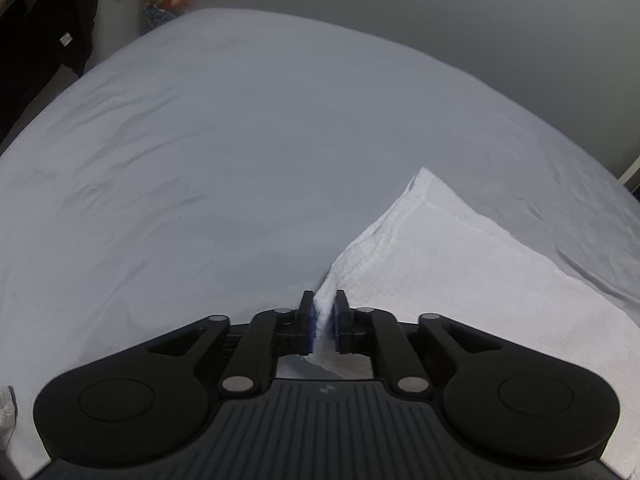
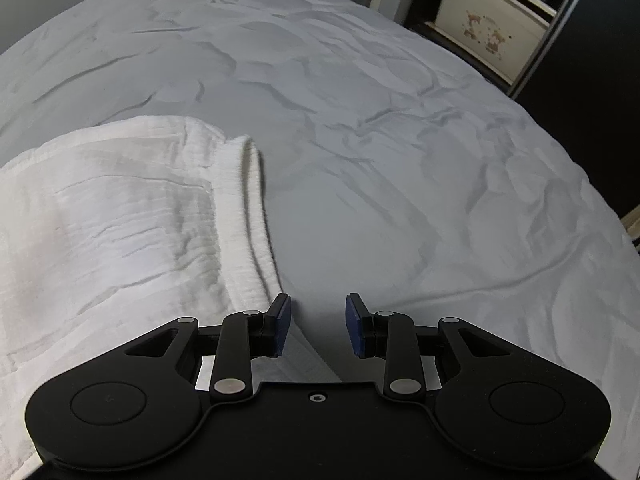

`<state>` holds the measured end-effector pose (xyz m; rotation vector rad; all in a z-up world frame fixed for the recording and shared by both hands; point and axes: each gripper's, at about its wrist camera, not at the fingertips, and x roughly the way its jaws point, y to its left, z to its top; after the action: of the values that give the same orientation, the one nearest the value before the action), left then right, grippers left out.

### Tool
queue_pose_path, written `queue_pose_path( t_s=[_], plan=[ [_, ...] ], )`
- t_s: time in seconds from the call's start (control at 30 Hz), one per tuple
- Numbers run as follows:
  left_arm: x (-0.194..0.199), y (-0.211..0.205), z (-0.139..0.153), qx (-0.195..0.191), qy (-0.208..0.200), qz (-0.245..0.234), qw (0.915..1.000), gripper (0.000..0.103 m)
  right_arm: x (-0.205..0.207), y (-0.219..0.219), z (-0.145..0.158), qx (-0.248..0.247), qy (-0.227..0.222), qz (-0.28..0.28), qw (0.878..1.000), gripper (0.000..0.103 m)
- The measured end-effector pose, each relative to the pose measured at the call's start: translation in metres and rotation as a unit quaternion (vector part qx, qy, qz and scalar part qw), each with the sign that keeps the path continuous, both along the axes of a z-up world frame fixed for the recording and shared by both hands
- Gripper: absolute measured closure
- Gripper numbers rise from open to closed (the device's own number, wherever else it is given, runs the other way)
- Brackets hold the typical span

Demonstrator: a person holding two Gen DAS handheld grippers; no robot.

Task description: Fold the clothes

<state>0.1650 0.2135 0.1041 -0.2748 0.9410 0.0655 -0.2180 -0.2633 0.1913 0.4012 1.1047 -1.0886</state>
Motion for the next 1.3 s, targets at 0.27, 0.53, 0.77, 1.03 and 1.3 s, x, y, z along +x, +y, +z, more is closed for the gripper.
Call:
queue_pose_path(
  t_s=[0.27,0.53,0.77,1.03,1.3],
  plan=[
    [-0.028,-0.008,0.031,0.050,-0.012,-0.018,0.9985,0.061,-0.013,0.013,0.020,0.022,-0.014,0.015,1.000,0.073],
    [-0.070,-0.056,0.111,0.103,-0.082,-0.113,0.9849,0.052,-0.024,0.044,0.067,0.030,-0.052,0.067,0.996,0.072],
    [-0.131,-0.120,0.168,0.152,-0.100,-0.179,0.9667,0.045,-0.022,0.114,0.131,0.009,-0.084,0.146,0.986,0.058],
    [-0.227,-0.173,0.213,0.160,-0.154,-0.215,0.9511,0.029,-0.037,0.223,0.206,-0.045,-0.139,0.229,0.963,0.037],
    [-0.290,-0.188,0.249,0.150,-0.170,-0.223,0.9482,0.023,-0.070,0.321,0.267,-0.068,-0.167,0.291,0.940,0.031]
  ],
)
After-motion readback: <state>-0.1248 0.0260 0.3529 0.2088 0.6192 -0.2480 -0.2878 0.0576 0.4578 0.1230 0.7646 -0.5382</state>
